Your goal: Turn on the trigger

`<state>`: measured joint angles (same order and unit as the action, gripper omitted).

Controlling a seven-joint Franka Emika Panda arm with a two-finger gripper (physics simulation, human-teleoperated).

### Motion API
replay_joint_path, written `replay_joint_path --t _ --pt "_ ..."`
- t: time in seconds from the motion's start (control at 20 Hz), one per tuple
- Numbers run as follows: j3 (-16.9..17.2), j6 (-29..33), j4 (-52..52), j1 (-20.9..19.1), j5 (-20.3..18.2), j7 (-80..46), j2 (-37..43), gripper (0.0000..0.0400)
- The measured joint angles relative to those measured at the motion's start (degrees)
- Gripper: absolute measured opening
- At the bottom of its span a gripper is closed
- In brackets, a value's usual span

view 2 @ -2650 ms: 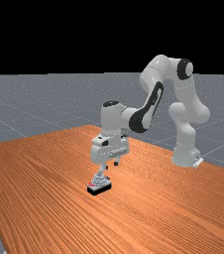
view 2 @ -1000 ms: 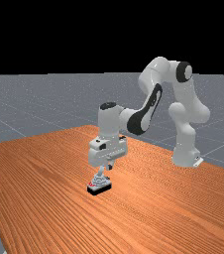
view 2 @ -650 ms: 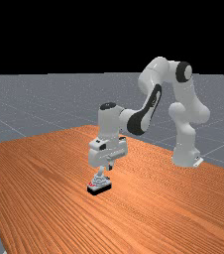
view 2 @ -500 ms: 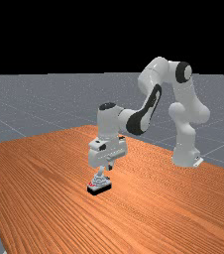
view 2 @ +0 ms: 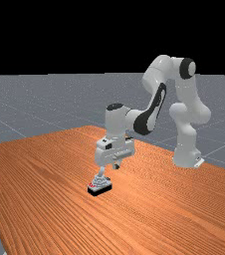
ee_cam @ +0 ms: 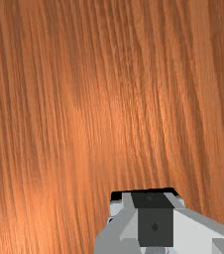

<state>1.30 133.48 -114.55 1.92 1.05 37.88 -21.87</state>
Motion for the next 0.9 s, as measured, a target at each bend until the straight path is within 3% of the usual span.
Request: replay_joint_path --t 0.05,0.1,0.15,0.2,0.25,0.35,0.4,0.45,0.55,0.6,0.8,0.9 --pt "-0.18 12.28 -8.67 -0.29 1.82 3.68 4.03 0.0" --pt "-0.35 11.49 -10.47 -0.39 1.57 3.91 5.5 0.0" --pt "0.9 3.41 -8.05 1.27 6.04 -0.19 5.1 0.0" --pt "-0.16 13.27 -14.12 -0.16 2.3 3.2 7.82 0.0" --pt "1.13 19.72 -17.5 0.82 4.39 1.29 8.93 0.0" --pt "0.26 18.37 -18.38 0.16 3.29 2.27 9.94 0.0" --pt "-2.73 8.03 -13.94 -2.82 -6.59 11.44 8.34 0.0" --pt "-3.44 7.6 -13.73 -3.71 -9.21 13.88 7.94 0.0" --pt "-4.05 7.84 -13.68 -4.52 -10.95 15.55 7.4 0.0" --pt "-0.49 9.72 -14.39 -0.89 -1.62 2.01 7.76 0.0" --pt "1.62 9.63 -14.12 -2.04 -2.52 -1.83 7.55 0.0" --pt "1.64 9.51 -13.81 -4.03 -2.56 4.65 7.36 0.0"
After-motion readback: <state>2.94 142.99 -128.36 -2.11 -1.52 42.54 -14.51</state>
